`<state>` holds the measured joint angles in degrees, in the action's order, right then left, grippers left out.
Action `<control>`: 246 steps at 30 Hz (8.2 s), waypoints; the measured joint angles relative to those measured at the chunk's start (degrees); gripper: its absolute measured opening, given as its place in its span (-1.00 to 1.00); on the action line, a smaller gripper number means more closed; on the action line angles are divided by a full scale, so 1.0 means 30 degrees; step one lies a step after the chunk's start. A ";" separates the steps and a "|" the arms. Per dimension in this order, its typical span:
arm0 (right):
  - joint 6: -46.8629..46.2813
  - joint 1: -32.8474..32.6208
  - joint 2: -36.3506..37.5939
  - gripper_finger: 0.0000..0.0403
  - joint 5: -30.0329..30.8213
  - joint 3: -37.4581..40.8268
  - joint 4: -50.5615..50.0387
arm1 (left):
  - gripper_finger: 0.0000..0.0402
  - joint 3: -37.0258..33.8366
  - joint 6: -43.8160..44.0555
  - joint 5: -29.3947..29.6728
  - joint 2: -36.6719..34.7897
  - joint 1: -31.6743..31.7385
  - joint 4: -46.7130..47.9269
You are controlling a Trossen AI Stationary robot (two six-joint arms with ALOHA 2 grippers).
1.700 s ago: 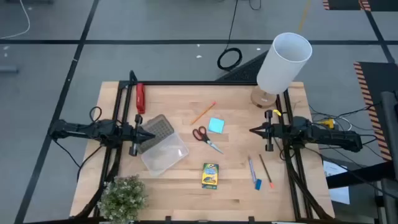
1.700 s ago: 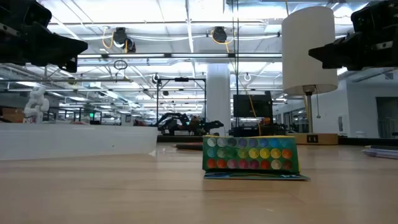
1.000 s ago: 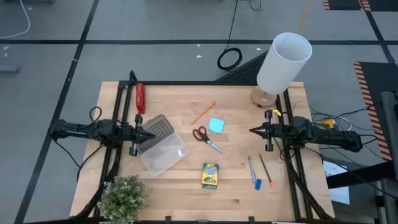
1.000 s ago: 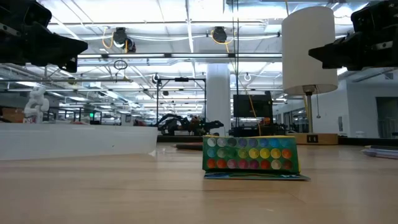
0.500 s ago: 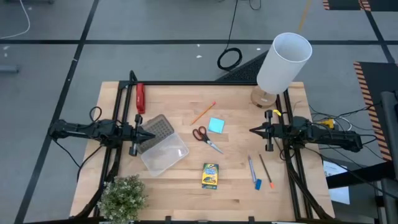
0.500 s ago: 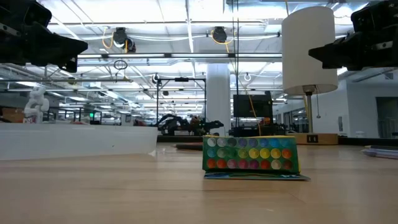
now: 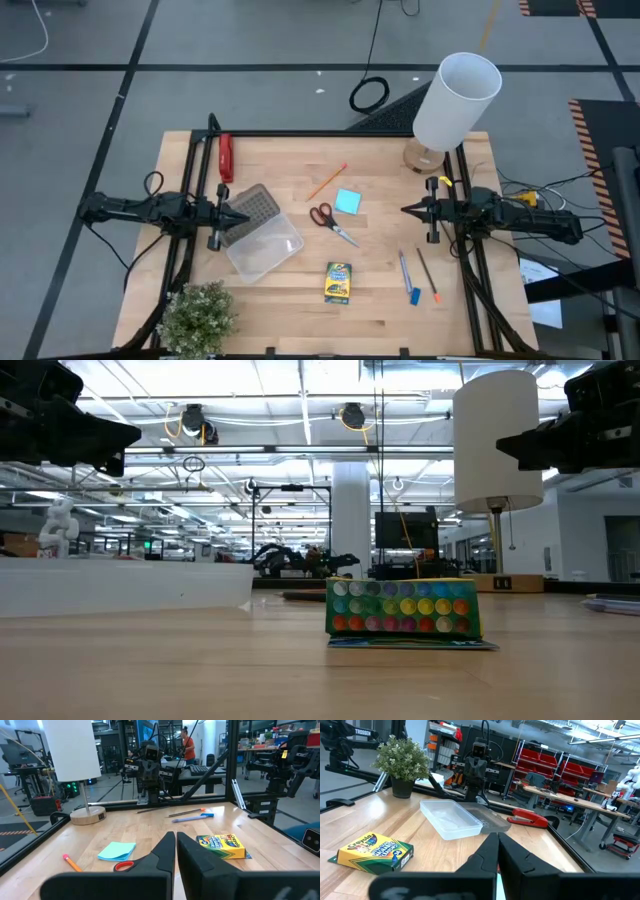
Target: Pack school essentials
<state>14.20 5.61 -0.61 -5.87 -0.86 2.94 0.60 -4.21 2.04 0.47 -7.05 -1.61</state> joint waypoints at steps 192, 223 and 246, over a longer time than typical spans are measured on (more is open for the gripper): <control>-2.2095 0.0293 -2.6541 -0.23 0.4908 -1.1129 -2.1937 | -0.89 1.7048 0.0663 0.1472 1.7741 0.0000 1.1431; -1.8644 0.1392 -2.2961 -0.96 0.2379 -1.0150 -1.7225 | -0.89 1.7055 0.0503 0.1479 1.7741 0.0000 1.1281; -1.5633 0.1166 -2.1780 -0.96 -0.0085 -1.0128 -1.0755 | -0.89 1.7065 0.0049 0.1885 1.7826 0.0000 1.0189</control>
<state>-32.70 9.10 -65.94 -6.12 -31.24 -29.32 51.80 -4.06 7.70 53.95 -7.05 28.96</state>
